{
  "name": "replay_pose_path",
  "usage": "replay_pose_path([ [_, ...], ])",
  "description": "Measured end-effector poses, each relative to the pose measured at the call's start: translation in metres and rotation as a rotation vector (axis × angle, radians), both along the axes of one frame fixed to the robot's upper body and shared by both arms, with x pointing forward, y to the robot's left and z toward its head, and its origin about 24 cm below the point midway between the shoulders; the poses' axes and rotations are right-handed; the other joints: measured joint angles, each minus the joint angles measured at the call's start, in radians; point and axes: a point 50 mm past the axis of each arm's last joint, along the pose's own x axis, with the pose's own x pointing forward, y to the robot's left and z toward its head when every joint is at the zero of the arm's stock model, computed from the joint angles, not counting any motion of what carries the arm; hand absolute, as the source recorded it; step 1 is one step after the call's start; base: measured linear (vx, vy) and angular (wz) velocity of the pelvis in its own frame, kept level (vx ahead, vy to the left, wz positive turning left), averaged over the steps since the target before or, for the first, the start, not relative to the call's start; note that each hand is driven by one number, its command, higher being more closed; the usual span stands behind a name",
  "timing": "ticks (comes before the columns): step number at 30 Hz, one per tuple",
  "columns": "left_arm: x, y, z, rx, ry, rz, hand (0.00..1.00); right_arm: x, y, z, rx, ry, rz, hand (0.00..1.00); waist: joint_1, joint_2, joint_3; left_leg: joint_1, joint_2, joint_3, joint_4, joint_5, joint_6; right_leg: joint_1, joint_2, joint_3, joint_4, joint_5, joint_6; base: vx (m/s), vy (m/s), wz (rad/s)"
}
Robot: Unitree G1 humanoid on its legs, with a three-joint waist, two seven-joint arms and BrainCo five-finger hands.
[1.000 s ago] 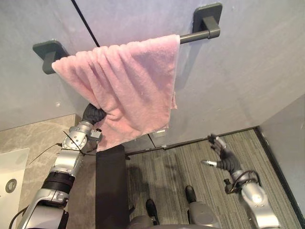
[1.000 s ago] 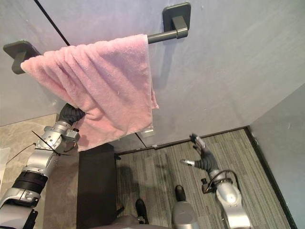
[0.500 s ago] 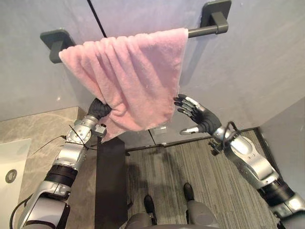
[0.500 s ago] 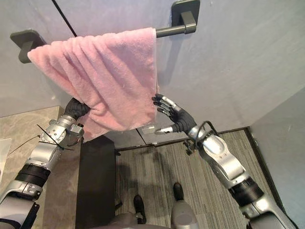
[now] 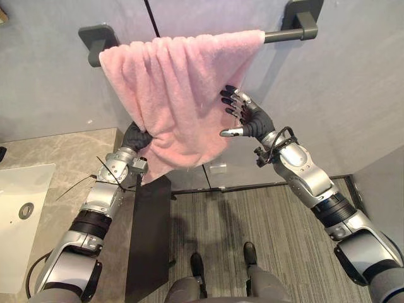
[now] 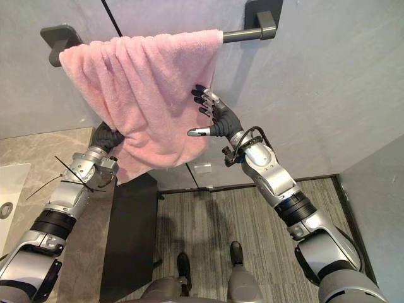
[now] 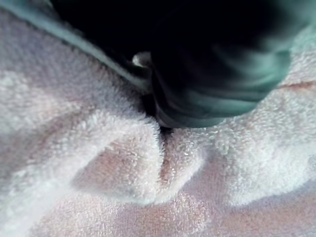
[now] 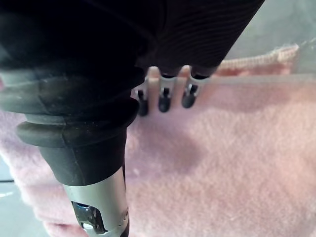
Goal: Organize washtable
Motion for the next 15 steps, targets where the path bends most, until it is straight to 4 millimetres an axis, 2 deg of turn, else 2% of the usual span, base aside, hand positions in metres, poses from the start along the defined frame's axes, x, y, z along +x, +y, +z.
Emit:
replay_pose_path([
  [3,0.000,0.000,0.001,-0.004,-0.003,0.002,1.00,0.002,-0.009,0.007,0.029,-0.020,-0.034,0.00,-0.002,-0.006,-0.003,-0.003,-0.001,0.001,-0.011,0.009,0.001,-0.010,0.000,0.001,0.000,0.004,0.000,-0.01,0.004,-0.01],
  [6,-0.001,0.005,0.002,-0.015,-0.011,0.020,1.00,0.005,-0.029,0.018,0.059,-0.052,-0.108,0.00,-0.011,-0.016,-0.009,-0.004,-0.001,0.005,-0.012,0.010,0.001,-0.013,0.001,0.006,0.000,0.006,0.001,-0.02,0.012,-0.05],
  [9,-0.003,0.008,0.000,-0.016,-0.004,0.027,1.00,-0.002,-0.052,0.012,0.038,-0.046,-0.157,0.00,-0.020,-0.025,-0.015,-0.003,-0.001,0.011,-0.012,0.010,0.001,-0.016,0.001,0.012,0.000,0.006,0.002,-0.01,0.011,-0.05],
  [15,-0.010,0.023,-0.005,-0.039,0.000,0.082,1.00,-0.015,-0.081,-0.003,-0.037,-0.003,-0.187,0.00,-0.037,-0.027,-0.015,0.014,-0.001,0.056,-0.029,0.009,0.001,-0.033,0.006,0.061,0.000,0.018,0.008,-0.02,0.016,-0.26],
])
